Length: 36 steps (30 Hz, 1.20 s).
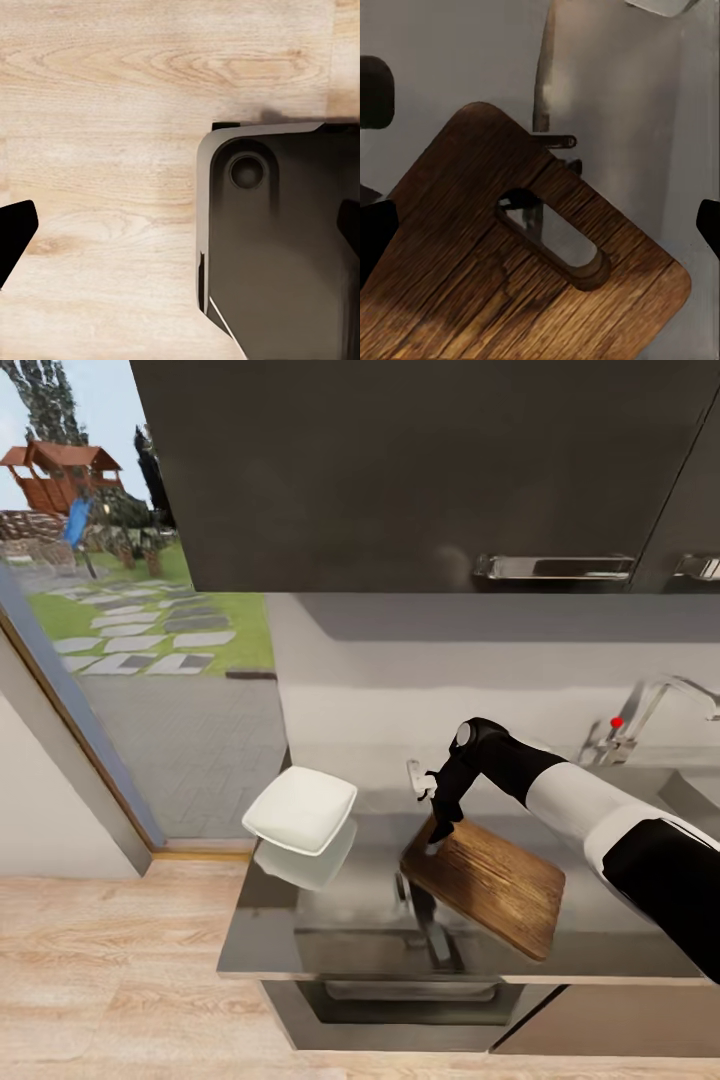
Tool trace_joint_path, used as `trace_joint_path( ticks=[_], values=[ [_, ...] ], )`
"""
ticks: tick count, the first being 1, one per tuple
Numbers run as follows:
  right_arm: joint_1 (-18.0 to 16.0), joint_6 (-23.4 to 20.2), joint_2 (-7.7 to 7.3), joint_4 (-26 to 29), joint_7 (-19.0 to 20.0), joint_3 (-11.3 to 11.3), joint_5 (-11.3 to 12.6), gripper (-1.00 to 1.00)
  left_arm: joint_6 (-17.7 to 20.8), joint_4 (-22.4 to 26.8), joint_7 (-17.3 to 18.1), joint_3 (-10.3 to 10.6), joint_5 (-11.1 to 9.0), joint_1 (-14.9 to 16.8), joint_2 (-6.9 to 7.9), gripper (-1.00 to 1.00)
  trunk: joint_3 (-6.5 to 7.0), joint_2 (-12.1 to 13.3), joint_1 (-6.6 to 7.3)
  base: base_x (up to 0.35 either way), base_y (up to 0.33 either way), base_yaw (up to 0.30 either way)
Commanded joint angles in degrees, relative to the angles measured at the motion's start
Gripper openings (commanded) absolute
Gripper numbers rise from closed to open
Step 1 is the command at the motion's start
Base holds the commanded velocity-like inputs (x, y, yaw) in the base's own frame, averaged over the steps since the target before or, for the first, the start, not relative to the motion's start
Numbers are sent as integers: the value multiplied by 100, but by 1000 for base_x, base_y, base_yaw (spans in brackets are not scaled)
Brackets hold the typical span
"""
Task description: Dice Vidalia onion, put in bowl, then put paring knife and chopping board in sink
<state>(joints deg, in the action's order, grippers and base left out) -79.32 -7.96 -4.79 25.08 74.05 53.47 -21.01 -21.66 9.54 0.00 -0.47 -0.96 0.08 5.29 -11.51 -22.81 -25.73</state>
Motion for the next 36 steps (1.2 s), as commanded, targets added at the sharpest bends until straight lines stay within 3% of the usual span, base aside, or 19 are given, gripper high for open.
trace_joint_path(
  ticks=[1,16,27,36],
  values=[
    [-5,-59,-5,15,19,14,1,100,-13,3,0,-1,-9,1,-1,100,-20,-10,-6,256,5,0],
    [-5,-48,-20,15,14,14,1,100,-18,-1,0,3,-9,1,-1,100,-149,-10,-6,92,-26,0],
    [-5,-15,-25,-111,-29,14,-1,100,-16,-5,0,3,-9,1,-1,100,-162,-10,-6,20,-14,0],
    [-5,255,-14,-303,-100,39,1,100,-14,-5,0,3,-7,1,-1,100,-162,-10,-6,0,0,0]
  ],
)
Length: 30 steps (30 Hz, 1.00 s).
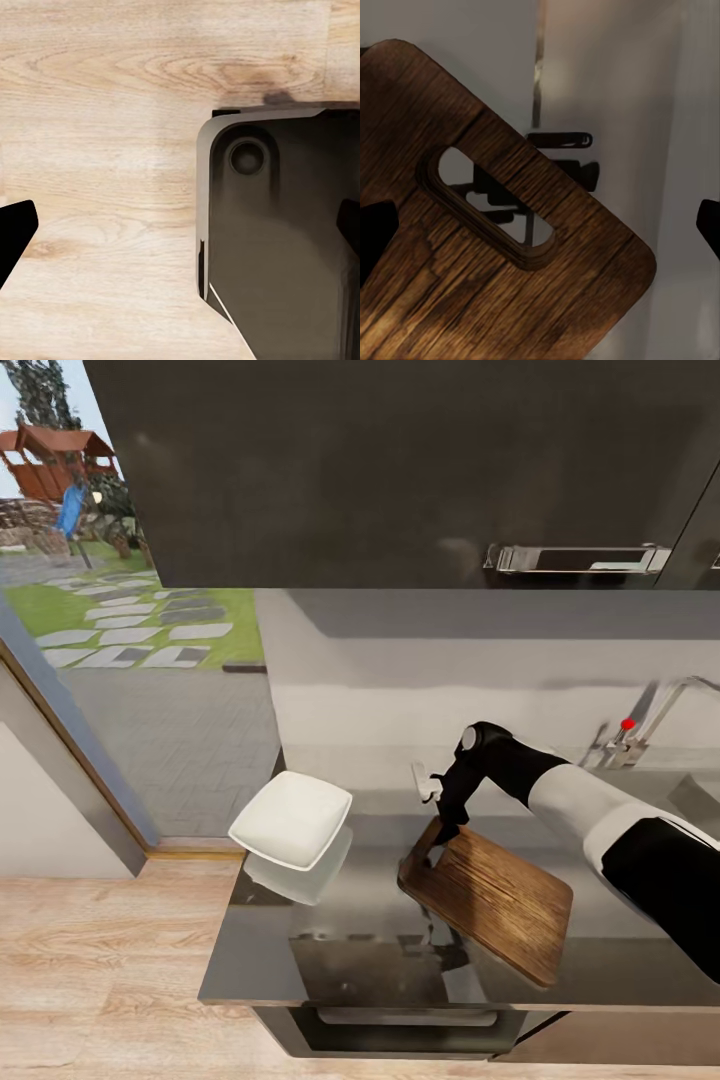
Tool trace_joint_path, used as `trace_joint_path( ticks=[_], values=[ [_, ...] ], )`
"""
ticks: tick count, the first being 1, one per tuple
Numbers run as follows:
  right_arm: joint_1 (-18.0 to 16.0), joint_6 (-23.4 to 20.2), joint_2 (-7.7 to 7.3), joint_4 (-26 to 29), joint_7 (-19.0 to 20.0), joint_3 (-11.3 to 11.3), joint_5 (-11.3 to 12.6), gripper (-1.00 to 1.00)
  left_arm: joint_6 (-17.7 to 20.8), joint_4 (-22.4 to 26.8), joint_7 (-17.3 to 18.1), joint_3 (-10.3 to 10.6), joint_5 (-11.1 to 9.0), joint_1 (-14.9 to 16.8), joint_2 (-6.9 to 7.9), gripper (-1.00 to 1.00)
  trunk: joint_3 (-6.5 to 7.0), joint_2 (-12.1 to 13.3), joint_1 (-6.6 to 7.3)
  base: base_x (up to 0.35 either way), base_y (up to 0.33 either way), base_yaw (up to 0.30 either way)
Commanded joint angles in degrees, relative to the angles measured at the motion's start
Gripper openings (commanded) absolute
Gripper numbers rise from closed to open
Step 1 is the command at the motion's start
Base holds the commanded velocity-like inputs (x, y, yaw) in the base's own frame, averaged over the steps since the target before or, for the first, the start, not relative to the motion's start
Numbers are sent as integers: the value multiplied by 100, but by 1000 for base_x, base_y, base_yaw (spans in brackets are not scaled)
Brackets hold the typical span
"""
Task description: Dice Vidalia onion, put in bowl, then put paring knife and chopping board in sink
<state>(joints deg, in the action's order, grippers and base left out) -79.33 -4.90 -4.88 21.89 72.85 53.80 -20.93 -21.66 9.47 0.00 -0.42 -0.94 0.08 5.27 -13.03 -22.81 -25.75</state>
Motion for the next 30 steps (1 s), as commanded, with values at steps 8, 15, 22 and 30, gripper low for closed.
trace_joint_path(
  ticks=[8,15,22,30],
  values=[
    [-3,-25,6,-40,-73,16,-7,100,-14,2,0,-2,-11,1,0,100,-10,-10,-3,0,0,0],
    [3,-26,19,-44,-101,44,-7,100,-14,2,0,-2,-11,1,0,100,-25,-10,-3,0,0,0],
    [7,-28,22,-45,-112,61,-7,100,-14,2,0,-2,-11,1,0,100,-66,-10,-3,0,0,0],
    [7,-29,22,-45,-115,61,-7,100,-14,2,0,-2,-11,1,0,100,-126,-10,-3,0,0,0]
  ],
)
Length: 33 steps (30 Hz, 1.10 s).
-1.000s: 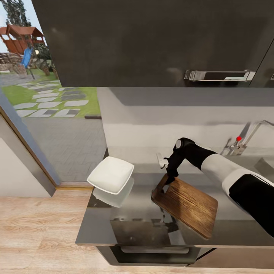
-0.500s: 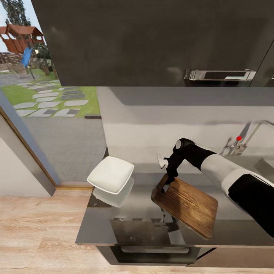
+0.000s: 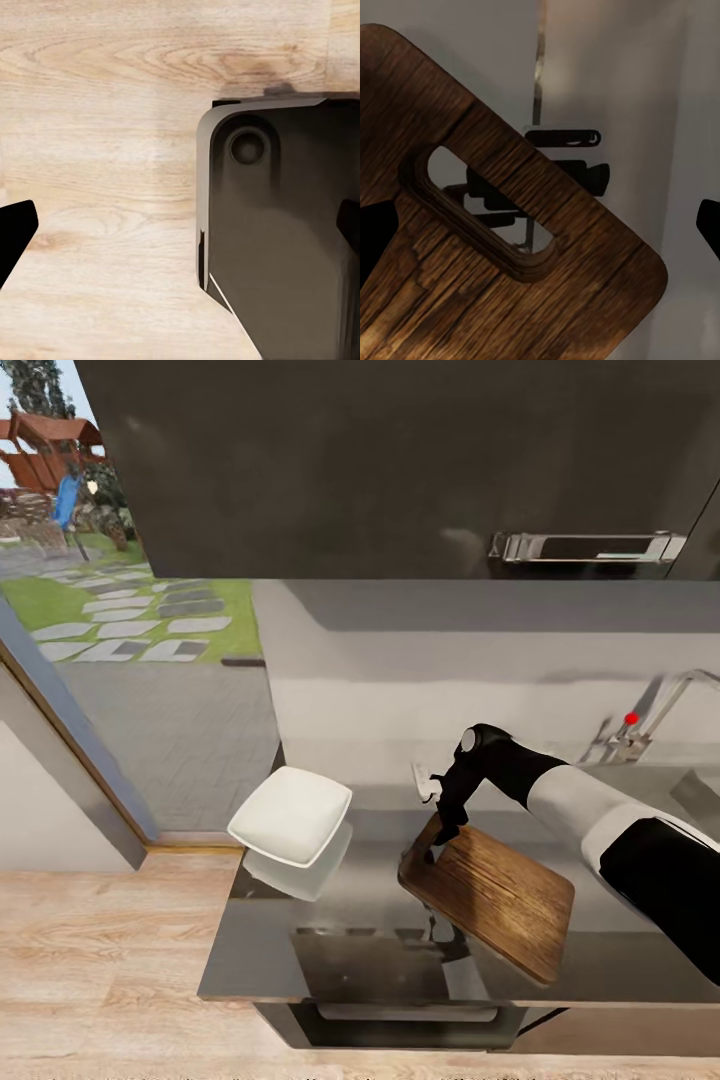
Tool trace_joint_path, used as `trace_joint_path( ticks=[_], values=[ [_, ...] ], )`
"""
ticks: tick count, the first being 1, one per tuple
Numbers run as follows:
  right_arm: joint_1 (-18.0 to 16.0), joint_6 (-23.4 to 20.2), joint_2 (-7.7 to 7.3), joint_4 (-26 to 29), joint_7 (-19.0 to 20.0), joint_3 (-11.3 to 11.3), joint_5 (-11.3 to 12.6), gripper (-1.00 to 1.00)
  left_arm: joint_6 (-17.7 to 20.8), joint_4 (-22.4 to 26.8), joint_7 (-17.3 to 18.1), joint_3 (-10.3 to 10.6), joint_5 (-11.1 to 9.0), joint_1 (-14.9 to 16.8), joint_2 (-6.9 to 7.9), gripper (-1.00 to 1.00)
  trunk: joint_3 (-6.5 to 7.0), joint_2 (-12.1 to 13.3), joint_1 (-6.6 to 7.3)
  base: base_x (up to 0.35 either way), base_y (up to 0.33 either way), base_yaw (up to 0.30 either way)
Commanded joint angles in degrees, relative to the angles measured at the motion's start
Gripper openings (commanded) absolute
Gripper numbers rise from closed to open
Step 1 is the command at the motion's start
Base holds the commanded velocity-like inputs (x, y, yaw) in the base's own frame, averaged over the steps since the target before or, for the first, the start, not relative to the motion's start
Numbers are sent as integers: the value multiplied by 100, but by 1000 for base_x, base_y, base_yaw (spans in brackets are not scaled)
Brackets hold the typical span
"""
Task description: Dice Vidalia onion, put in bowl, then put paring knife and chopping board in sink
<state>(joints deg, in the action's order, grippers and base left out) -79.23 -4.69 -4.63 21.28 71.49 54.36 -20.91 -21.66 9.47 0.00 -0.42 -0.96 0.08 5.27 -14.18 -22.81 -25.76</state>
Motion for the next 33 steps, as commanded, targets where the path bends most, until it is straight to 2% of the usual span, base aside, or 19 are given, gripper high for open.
trace_joint_path(
  ticks=[1,13,33],
  values=[
    [-3,-50,-4,17,19,4,-9,100,-14,2,0,-2,-8,1,0,100,-19,-11,-3,0,0,0],
    [0,-50,-3,17,-126,10,-9,100,-14,2,0,-2,-9,1,0,100,-128,-11,-3,0,0,0],
    [4,-50,30,13,-144,13,-9,100,-14,2,0,-2,-8,1,0,100,-313,-11,-3,0,0,0]
  ],
)
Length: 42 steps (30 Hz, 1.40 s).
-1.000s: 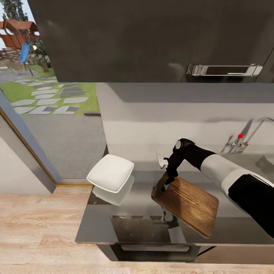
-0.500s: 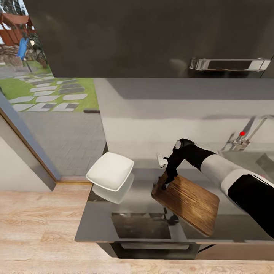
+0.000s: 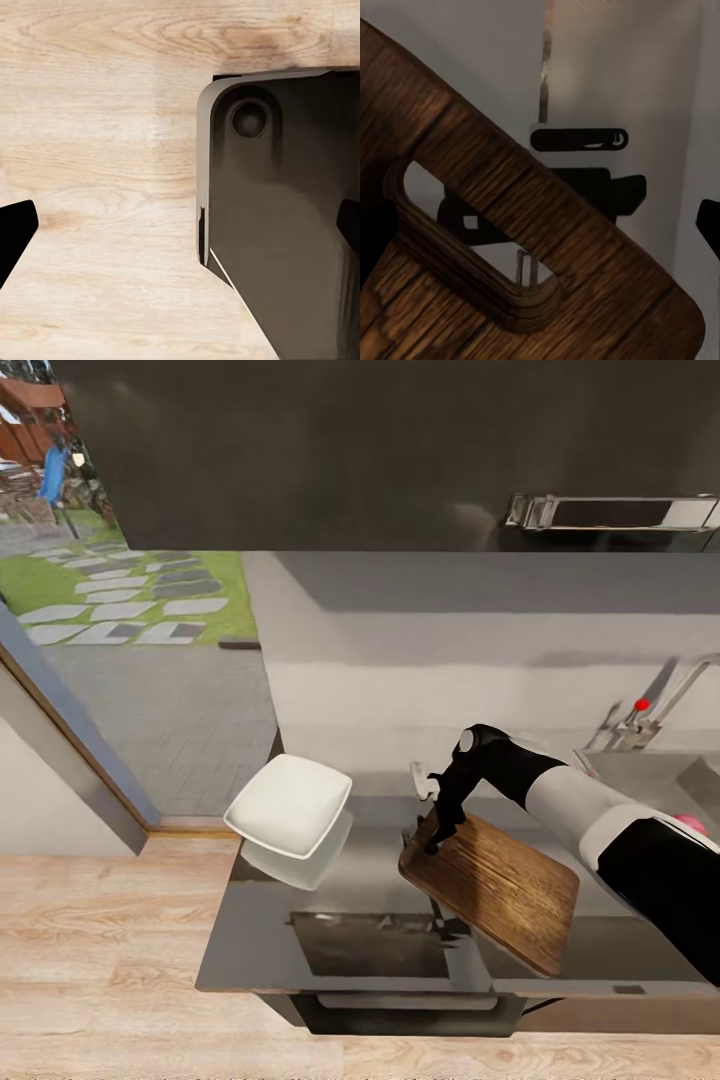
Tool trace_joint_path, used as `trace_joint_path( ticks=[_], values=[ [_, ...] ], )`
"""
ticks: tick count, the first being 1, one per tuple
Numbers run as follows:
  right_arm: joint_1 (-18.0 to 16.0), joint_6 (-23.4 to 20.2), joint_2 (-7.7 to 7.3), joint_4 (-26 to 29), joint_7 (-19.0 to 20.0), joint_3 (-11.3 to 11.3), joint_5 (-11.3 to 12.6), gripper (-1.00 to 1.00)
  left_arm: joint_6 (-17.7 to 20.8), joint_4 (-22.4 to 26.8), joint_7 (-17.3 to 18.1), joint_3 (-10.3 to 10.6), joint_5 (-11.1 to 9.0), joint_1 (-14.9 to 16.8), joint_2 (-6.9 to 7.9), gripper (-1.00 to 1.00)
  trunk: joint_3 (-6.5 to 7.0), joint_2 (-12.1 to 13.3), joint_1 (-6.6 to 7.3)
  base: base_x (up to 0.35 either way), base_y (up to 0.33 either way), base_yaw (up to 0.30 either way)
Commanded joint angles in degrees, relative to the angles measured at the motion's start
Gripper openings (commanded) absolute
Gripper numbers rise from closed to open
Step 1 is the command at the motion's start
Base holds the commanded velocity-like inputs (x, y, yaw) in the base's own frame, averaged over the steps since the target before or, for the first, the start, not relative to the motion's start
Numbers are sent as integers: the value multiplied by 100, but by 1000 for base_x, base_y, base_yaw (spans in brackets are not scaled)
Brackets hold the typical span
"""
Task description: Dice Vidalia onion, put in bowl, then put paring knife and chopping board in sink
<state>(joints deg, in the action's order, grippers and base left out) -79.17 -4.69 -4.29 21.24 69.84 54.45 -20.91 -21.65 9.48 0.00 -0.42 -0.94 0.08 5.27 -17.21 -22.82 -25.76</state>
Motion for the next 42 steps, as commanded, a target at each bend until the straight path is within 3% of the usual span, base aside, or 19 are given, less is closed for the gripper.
trace_joint_path(
  ticks=[1,21,36,42],
  values=[
    [-3,-50,-2,16,21,4,-9,100,-15,2,0,-2,-10,1,0,100,-19,-10,-3,0,0,0],
    [-5,-50,19,12,-93,2,-9,100,-15,2,0,-2,-11,1,0,100,-200,-10,-3,0,0,0],
    [-2,-50,16,12,-110,-5,-9,100,-15,2,0,-2,-10,1,0,100,-215,-10,-3,0,0,0],
    [-2,-50,15,-37,-284,-2,-9,100,-15,2,0,-2,-8,1,0,100,-259,-10,-3,0,0,0]
  ],
)
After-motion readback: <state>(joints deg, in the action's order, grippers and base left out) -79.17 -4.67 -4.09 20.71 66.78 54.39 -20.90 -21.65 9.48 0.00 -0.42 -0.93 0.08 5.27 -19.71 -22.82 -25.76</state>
